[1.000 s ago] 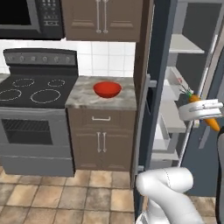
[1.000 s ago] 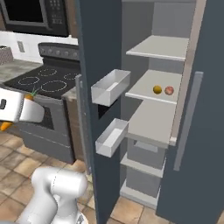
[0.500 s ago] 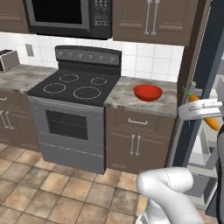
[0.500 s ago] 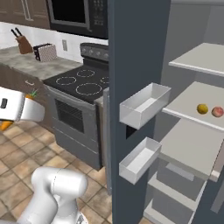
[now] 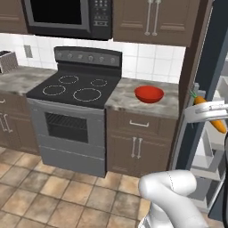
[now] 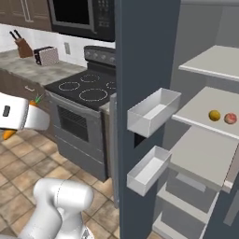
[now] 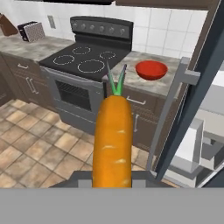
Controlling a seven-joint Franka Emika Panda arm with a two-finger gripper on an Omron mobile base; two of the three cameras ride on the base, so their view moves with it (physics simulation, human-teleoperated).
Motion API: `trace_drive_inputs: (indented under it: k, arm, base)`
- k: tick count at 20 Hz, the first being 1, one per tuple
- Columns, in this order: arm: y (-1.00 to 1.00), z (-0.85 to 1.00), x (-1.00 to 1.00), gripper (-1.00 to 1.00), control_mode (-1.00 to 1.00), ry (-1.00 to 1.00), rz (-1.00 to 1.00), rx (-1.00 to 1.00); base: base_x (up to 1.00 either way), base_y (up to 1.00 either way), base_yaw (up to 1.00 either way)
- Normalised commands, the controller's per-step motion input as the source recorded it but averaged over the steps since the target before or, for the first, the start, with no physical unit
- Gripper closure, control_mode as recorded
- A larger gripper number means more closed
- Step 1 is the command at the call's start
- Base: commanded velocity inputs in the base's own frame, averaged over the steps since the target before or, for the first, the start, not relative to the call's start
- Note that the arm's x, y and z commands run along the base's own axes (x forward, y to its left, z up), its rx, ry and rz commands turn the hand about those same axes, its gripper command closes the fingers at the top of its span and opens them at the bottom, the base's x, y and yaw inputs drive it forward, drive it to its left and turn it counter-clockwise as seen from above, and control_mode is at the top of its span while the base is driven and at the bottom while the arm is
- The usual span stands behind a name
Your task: Take the lemon, peach, and carrot from the freezer and place them in the bowl on the counter.
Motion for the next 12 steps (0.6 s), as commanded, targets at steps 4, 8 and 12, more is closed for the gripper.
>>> trace_drive_inputs:
  k: [4, 8, 12]
  arm:
    - [0.00, 0.00, 0.00, 1.00, 1.00, 0.00, 0.00, 0.00]
    - [0.00, 0.00, 0.00, 1.00, 1.00, 0.00, 0.00, 0.00]
    - [0.00, 0.00, 0.00, 1.00, 1.00, 0.00, 0.00, 0.00]
  base:
    - [1.00, 0.83, 0.18]
    - [0.44, 0.79, 0.50]
    - [-0.79, 0.38, 0.44]
